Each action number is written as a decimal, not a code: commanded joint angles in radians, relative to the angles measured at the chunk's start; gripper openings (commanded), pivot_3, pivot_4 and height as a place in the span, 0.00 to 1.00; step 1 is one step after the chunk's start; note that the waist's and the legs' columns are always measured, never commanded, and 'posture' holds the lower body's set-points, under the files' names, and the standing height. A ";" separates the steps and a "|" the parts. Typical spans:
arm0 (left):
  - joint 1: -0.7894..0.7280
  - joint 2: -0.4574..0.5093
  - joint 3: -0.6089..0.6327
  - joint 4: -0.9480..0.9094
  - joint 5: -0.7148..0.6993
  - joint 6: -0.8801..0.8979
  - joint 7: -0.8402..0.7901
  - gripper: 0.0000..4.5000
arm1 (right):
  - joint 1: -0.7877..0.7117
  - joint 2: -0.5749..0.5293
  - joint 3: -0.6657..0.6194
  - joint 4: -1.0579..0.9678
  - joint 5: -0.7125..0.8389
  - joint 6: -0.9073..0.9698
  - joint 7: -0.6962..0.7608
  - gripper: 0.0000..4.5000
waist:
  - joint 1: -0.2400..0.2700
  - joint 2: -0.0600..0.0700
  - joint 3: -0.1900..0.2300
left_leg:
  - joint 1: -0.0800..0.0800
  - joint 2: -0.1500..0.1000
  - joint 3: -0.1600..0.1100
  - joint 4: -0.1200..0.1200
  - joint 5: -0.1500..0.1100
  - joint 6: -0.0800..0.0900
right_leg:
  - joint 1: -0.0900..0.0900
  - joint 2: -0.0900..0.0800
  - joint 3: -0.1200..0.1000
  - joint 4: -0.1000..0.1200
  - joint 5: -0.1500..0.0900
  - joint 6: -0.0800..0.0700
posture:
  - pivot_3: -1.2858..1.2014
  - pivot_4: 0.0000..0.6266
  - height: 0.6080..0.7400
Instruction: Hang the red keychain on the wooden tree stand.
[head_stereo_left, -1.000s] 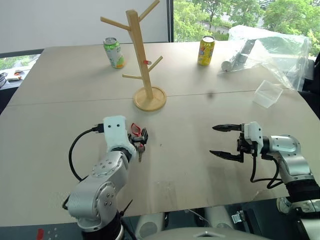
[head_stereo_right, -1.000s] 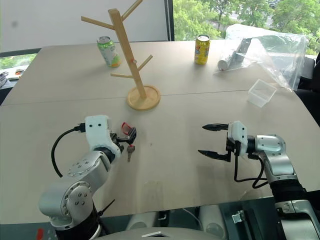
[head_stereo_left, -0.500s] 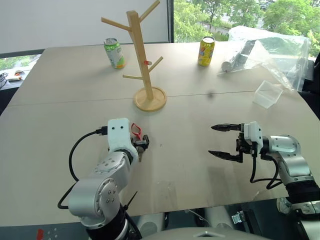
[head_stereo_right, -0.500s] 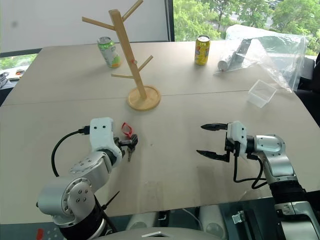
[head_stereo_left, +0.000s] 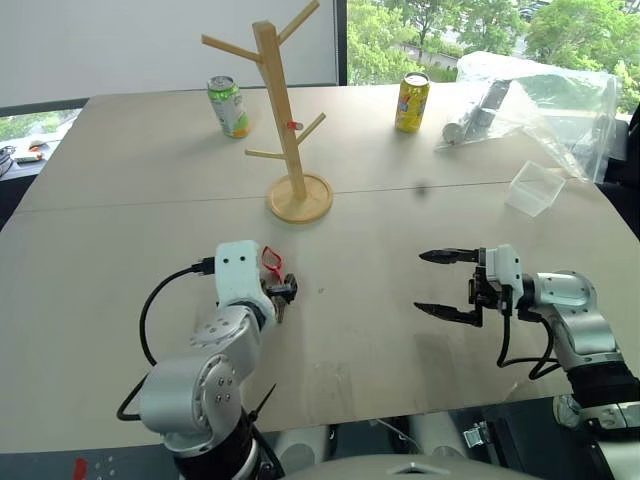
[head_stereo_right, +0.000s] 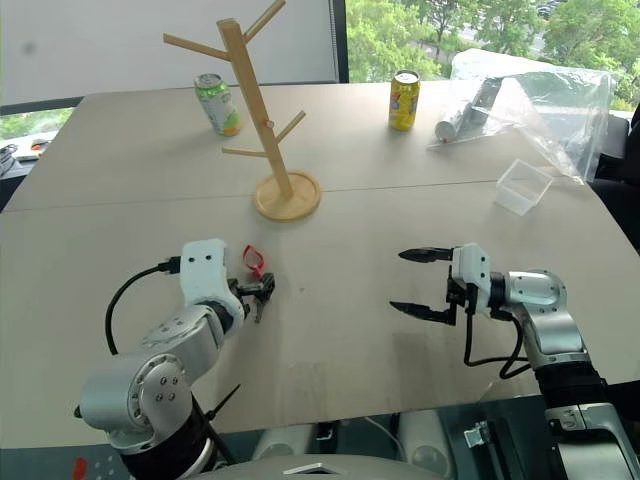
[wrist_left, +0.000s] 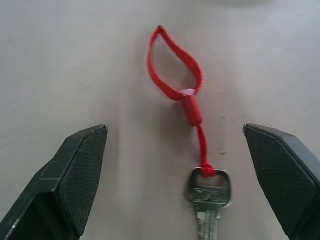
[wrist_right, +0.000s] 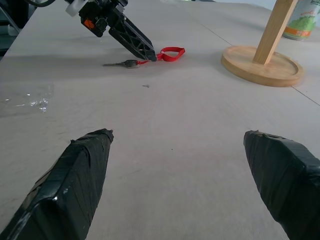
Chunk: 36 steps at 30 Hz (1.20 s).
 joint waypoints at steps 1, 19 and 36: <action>-0.019 0.021 0.006 0.014 0.015 0.001 -0.015 1.00 | -0.002 0.005 0.002 -0.051 0.026 0.005 -0.010 1.00 | 0.000 0.000 0.000 | 0.000 0.000 0.000 0.000 0.000 0.000 | 0.000 0.000 0.000 0.000 0.000 0.000 | 0.52 0.24 1.00; -0.050 0.029 0.003 0.107 0.064 0.001 -0.054 1.00 | 0.003 0.013 0.004 -0.087 0.029 0.034 -0.040 1.00 | 0.001 0.001 0.000 | 0.002 0.000 0.000 0.000 0.000 0.000 | 0.001 -0.001 0.000 0.000 0.000 0.000 | 0.52 0.24 1.00; -0.089 0.017 -0.013 0.111 0.085 0.001 -0.076 0.02 | 0.016 0.008 -0.004 -0.114 0.029 0.055 -0.055 1.00 | 0.001 0.000 0.000 | 0.001 -0.001 -0.001 0.000 0.000 0.000 | 0.002 -0.002 -0.001 0.000 0.000 0.000 | 0.52 0.24 1.00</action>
